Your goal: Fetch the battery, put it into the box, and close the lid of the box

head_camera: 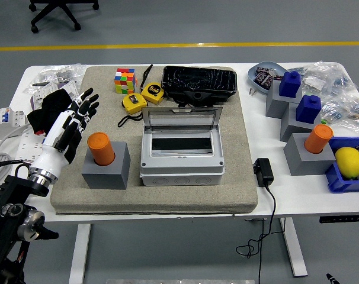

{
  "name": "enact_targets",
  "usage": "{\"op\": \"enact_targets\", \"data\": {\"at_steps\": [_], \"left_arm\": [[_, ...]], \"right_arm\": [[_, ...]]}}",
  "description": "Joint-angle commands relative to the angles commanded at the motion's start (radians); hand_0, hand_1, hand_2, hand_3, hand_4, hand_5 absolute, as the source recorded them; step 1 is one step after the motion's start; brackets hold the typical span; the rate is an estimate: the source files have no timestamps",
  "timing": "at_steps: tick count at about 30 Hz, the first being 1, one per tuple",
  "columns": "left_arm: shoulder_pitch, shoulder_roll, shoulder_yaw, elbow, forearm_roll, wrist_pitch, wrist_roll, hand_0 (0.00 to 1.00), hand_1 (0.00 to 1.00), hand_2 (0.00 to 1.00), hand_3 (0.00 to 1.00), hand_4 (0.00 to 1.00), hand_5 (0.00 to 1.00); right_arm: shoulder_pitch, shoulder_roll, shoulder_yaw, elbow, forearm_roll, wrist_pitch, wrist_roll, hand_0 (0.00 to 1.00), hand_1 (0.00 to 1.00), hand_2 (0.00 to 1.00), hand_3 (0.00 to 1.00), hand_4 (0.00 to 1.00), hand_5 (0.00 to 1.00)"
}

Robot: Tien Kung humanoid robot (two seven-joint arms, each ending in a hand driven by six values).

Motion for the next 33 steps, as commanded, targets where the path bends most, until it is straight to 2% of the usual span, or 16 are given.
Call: {"op": "enact_targets", "data": {"at_steps": [1, 3, 5, 7, 8, 13, 14, 19, 20, 25, 26, 30, 33], "left_arm": [[0.0, 0.0, 0.001, 0.0, 0.001, 0.0, 0.0, 0.943, 0.998, 0.998, 0.998, 0.998, 0.495], [0.0, -0.002, 0.007, 0.0, 0.003, 0.009, -0.002, 0.943, 0.998, 0.998, 0.998, 0.998, 0.495], [-0.001, 0.001, 0.026, 0.0, 0.004, 0.048, -0.009, 0.943, 0.998, 0.998, 0.998, 0.998, 0.495], [-0.004, 0.005, 0.042, 0.002, 0.045, 0.077, -0.006, 0.943, 0.998, 0.998, 0.998, 0.998, 0.495], [-0.007, 0.005, 0.049, 0.008, 0.051, 0.084, -0.007, 0.913, 0.983, 0.998, 0.998, 0.998, 0.251], [-0.014, 0.002, 0.05, 0.024, 0.062, 0.088, -0.008, 0.913, 0.983, 0.998, 0.998, 0.998, 0.251], [-0.013, 0.003, 0.051, 0.023, 0.066, 0.086, -0.007, 0.923, 0.983, 0.998, 0.998, 0.998, 0.214], [-0.005, 0.005, 0.06, 0.007, 0.068, 0.062, 0.004, 0.923, 0.983, 0.998, 0.998, 0.998, 0.214], [-0.004, 0.005, 0.065, 0.006, 0.059, 0.056, 0.004, 0.958, 0.998, 0.998, 0.998, 0.998, 0.329], [-0.004, 0.004, 0.081, 0.012, 0.043, 0.033, 0.008, 0.958, 0.998, 0.998, 0.998, 0.998, 0.329], [-0.004, 0.004, 0.082, 0.012, 0.041, 0.033, 0.008, 0.97, 0.998, 0.998, 0.998, 0.998, 0.403], [-0.004, 0.003, 0.079, 0.017, 0.043, 0.034, 0.006, 0.97, 0.998, 0.998, 0.998, 0.998, 0.403], [-0.01, 0.003, 0.072, 0.041, 0.038, 0.041, 0.002, 0.998, 0.998, 0.998, 0.998, 0.998, 0.395]], "right_arm": [[0.0, 0.0, 0.0, 0.0, 0.0, 0.0, 0.0, 0.818, 0.769, 0.774, 0.8, 0.998, 0.998], [0.001, 0.0, -0.002, 0.0, 0.002, 0.0, 0.002, 0.818, 0.769, 0.774, 0.8, 0.998, 0.998], [0.002, 0.001, -0.003, 0.0, 0.005, 0.0, 0.002, 0.818, 0.769, 0.774, 0.8, 0.998, 0.998], [0.002, 0.001, -0.002, 0.0, 0.004, 0.0, 0.001, 0.818, 0.769, 0.774, 0.8, 0.998, 0.998], [0.001, 0.001, -0.002, 0.0, 0.005, 0.0, 0.001, 0.817, 0.769, 0.775, 0.799, 0.998, 0.998], [0.002, 0.002, -0.005, 0.0, 0.009, 0.001, 0.002, 0.817, 0.769, 0.775, 0.799, 0.998, 0.998], [0.002, 0.002, -0.005, 0.0, 0.009, 0.001, 0.003, 0.817, 0.767, 0.774, 0.8, 0.998, 0.998], [0.001, 0.002, -0.004, 0.0, 0.01, 0.001, 0.003, 0.817, 0.767, 0.774, 0.8, 0.998, 0.998], [0.0, 0.002, -0.004, 0.0, 0.01, 0.002, 0.003, 0.818, 0.767, 0.773, 0.8, 0.998, 0.998], [0.001, 0.003, -0.004, 0.0, 0.011, 0.002, 0.004, 0.818, 0.767, 0.773, 0.8, 0.998, 0.998], [0.002, 0.004, -0.004, 0.0, 0.012, 0.002, 0.004, 0.818, 0.767, 0.773, 0.799, 0.998, 0.998], [0.002, 0.004, -0.006, 0.0, 0.015, 0.002, 0.007, 0.818, 0.767, 0.773, 0.799, 0.998, 0.998], [-0.001, 0.006, -0.005, 0.0, 0.015, 0.002, 0.006, 0.817, 0.766, 0.772, 0.799, 0.998, 0.998]]}}
